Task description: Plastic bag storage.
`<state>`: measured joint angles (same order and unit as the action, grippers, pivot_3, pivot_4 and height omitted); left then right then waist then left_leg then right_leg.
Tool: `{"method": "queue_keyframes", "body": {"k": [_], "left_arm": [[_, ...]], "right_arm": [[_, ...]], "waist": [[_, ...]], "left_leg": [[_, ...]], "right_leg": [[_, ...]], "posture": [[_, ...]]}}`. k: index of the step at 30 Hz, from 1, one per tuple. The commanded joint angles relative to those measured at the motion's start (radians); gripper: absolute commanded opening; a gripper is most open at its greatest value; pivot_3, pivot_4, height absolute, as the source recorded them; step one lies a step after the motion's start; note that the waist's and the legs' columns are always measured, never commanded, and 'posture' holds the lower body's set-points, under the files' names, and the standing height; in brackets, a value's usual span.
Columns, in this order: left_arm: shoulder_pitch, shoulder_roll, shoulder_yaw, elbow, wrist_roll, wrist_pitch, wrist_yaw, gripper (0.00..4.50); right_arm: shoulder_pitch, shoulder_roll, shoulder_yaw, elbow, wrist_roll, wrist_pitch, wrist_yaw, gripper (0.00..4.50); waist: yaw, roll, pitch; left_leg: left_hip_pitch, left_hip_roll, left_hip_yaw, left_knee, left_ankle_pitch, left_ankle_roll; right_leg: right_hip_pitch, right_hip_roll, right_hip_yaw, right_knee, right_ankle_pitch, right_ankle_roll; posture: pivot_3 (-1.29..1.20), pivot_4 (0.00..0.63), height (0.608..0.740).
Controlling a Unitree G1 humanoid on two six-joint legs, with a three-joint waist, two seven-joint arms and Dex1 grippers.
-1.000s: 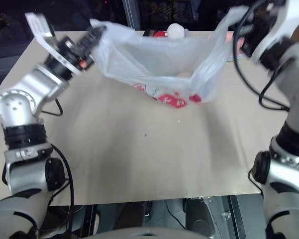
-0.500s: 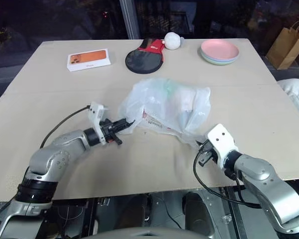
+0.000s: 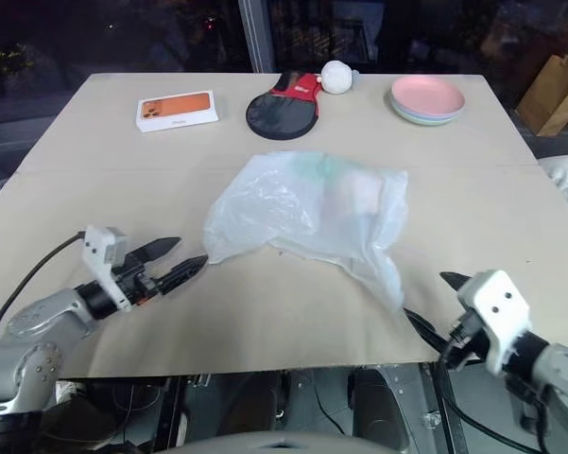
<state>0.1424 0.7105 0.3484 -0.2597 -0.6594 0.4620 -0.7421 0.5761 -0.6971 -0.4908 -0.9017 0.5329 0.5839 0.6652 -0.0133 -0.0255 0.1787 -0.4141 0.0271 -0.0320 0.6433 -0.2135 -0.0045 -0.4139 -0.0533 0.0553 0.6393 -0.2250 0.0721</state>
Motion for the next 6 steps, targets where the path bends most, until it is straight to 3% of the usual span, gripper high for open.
{"method": "queue_keyframes", "body": {"k": [1,6], "left_arm": [[0.006,0.02,0.039,0.008,0.012,-0.015,-0.031,4.47],[-0.018,0.024,0.058,0.03,0.005,-0.01,-0.052,4.47]], "right_arm": [[0.046,0.01,-0.046,0.022,-0.035,-0.072,0.044,4.5],[0.072,0.031,-0.023,0.063,-0.088,-0.136,0.056,4.5]], "waist": [[0.0,-0.001,-0.001],[0.0,-0.001,-0.001]], "left_leg": [[0.0,0.001,0.0,0.001,0.0,0.0],[-0.001,0.006,0.002,0.005,-0.003,-0.005]], "right_leg": [[0.0,0.0,-0.001,0.0,0.0,0.0],[0.0,-0.002,-0.003,0.0,0.0,0.0]], "posture": [[0.0,0.15,0.74],[0.0,0.15,0.74]]}}
